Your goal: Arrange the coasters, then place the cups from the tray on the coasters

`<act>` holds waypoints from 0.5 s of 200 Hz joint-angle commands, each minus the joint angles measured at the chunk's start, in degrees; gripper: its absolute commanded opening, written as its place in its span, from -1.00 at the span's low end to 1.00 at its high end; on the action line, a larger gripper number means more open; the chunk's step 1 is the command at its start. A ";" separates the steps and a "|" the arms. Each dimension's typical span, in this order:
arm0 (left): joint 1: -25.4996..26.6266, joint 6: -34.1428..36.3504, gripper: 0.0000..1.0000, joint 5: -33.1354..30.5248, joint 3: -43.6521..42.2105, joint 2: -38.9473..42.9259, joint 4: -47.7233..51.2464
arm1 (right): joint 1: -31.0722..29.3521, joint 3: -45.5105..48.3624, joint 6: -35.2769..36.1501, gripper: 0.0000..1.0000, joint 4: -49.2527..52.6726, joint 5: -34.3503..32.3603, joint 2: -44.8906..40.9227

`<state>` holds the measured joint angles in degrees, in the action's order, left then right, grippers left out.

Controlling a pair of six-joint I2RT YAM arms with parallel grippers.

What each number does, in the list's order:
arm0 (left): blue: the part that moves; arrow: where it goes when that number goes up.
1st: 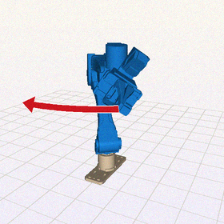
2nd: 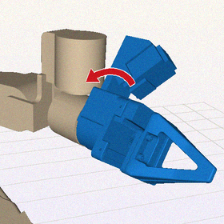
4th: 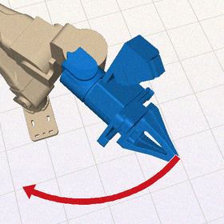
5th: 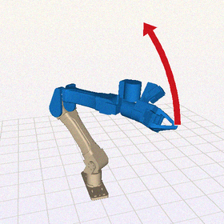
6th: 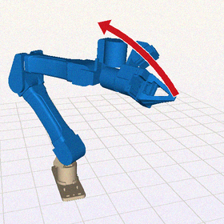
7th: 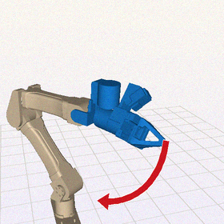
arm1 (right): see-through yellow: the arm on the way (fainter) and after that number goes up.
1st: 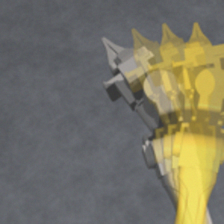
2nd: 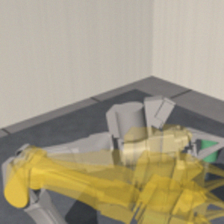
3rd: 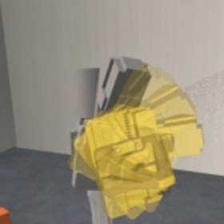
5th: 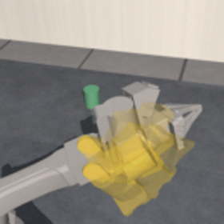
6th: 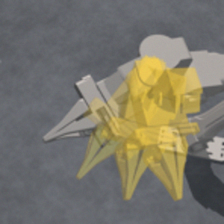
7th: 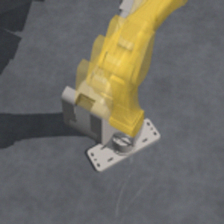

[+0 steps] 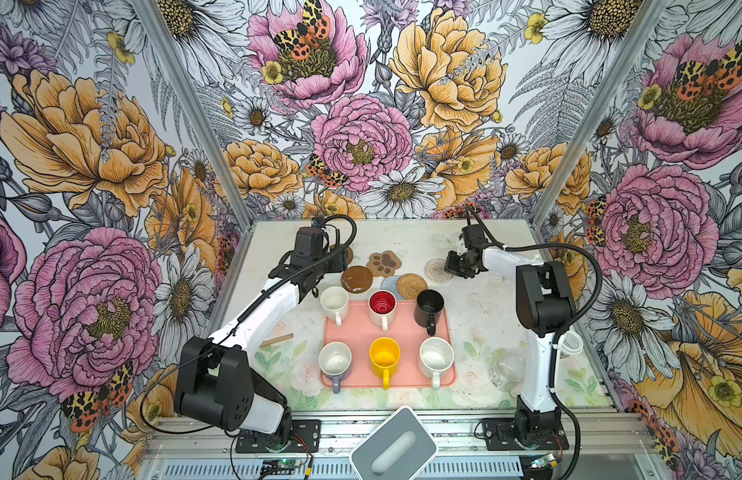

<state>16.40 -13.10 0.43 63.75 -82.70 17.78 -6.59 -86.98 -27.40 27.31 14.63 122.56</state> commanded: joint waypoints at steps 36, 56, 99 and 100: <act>0.46 0.71 0.37 -1.42 -0.50 1.92 -0.04 | 2.78 3.71 0.36 -1.00 3.84 -3.73 -3.77; 0.47 0.64 0.37 -1.26 -0.41 2.00 -0.03 | 3.53 4.35 0.49 -1.00 4.29 -4.04 -4.50; 0.53 0.63 0.38 -2.50 -0.99 2.54 -0.03 | 5.16 6.82 1.46 -1.00 4.92 -7.31 -7.81; 0.55 0.67 0.38 -2.56 -1.03 2.58 -0.03 | 5.21 6.86 1.47 -1.00 4.93 -7.33 -7.88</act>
<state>16.47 -13.13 -0.01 63.72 -82.28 17.82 -2.50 -81.80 -27.16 29.74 11.09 118.06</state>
